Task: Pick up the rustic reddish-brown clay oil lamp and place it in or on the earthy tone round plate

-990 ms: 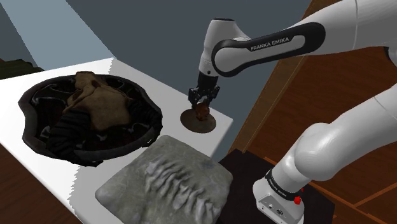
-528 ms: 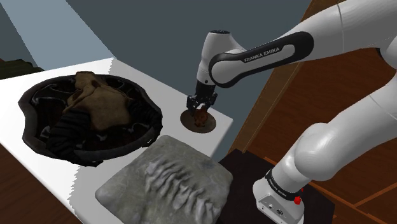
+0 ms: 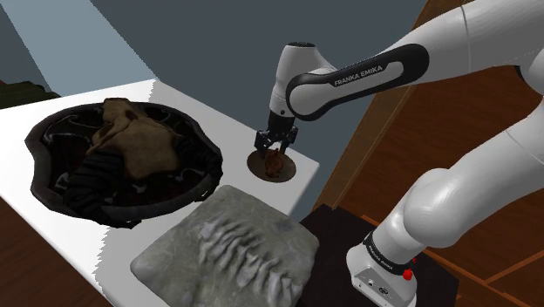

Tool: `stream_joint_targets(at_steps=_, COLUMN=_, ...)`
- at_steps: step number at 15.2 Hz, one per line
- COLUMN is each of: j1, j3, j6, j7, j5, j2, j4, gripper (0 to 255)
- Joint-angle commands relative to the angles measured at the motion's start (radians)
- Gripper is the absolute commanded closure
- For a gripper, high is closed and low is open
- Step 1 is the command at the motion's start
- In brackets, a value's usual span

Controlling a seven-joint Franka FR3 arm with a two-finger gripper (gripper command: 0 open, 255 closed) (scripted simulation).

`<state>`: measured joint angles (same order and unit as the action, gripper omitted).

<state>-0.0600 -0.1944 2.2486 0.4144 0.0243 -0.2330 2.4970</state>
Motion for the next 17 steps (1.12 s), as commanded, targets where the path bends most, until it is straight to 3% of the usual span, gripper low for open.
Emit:
stream_joint_targets(at_steps=1, j1=0.0, j3=0.0, j6=0.0, j7=0.0, j5=0.0, j2=0.0, j4=0.0, gripper=0)
stream_joint_targets(at_steps=5, j1=0.0, j3=0.0, j6=0.0, j7=0.0, j5=0.0, j2=0.0, j4=0.0, gripper=0)
stream_joint_targets(at_steps=9, j1=-0.003, j3=0.006, j6=-0.14, j7=-0.009, j5=0.01, j2=-0.066, j4=-0.075, gripper=0)
stream_joint_targets(at_steps=17, j1=-0.003, j3=0.006, j6=-0.14, j7=-0.009, j5=0.01, j2=-0.066, j4=-0.075, gripper=0)
